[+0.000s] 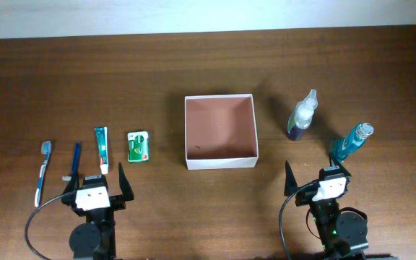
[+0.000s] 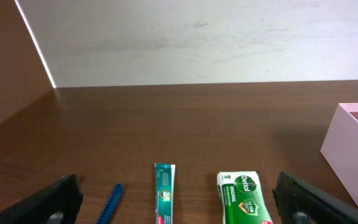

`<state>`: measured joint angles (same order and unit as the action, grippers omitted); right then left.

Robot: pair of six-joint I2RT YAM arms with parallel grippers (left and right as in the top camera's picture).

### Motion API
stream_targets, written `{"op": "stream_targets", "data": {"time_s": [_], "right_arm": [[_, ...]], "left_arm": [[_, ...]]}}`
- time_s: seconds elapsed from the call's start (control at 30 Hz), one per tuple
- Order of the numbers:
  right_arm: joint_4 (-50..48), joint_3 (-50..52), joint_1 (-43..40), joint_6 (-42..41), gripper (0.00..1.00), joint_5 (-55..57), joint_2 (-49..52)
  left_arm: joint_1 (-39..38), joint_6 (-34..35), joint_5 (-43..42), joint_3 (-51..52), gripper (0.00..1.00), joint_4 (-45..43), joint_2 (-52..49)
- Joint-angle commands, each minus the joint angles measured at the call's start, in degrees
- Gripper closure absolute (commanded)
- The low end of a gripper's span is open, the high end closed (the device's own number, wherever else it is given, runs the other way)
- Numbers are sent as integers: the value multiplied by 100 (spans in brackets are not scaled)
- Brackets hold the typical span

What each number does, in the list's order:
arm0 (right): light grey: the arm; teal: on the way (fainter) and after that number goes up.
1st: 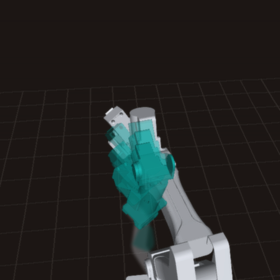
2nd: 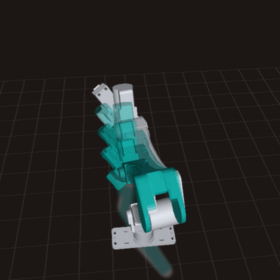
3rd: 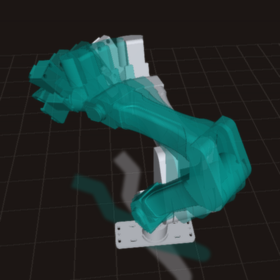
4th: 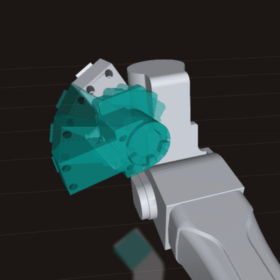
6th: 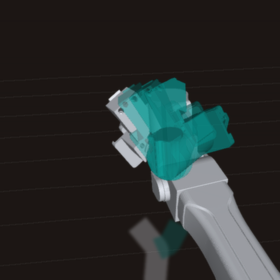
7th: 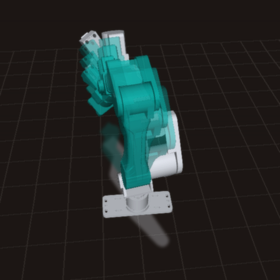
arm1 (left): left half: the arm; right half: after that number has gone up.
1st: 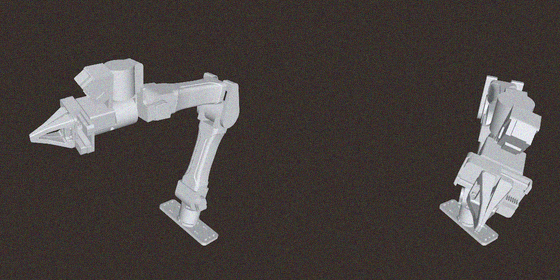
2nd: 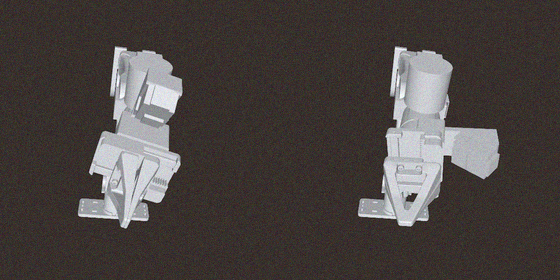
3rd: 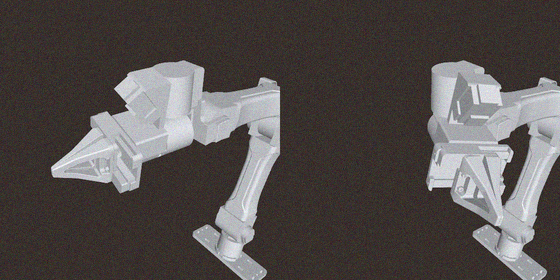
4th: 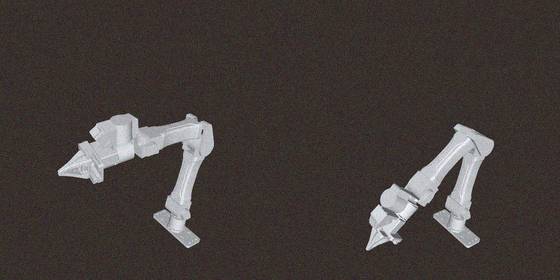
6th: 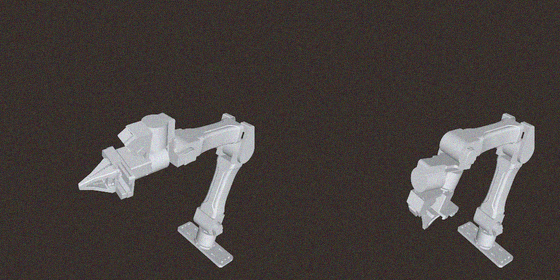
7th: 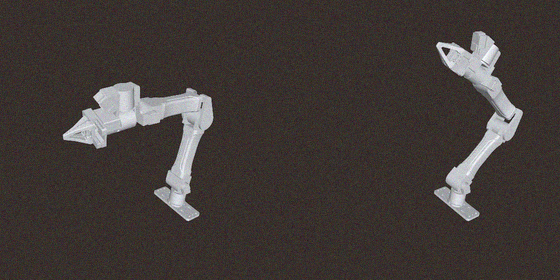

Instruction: Pack container

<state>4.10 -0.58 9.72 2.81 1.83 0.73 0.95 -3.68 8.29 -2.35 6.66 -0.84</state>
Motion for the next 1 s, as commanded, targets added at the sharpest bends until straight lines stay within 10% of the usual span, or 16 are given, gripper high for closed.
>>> {"op": "stream_targets", "data": {"time_s": [0.0,0.97], "right_arm": [[44,26,-46,-7,2,7,-26],[656,-562,-46,-374,2,146,90]], "left_arm": [[20,-92,-59,55,1,2,55],[20,63,-925,-372,0,629,-22]]}}
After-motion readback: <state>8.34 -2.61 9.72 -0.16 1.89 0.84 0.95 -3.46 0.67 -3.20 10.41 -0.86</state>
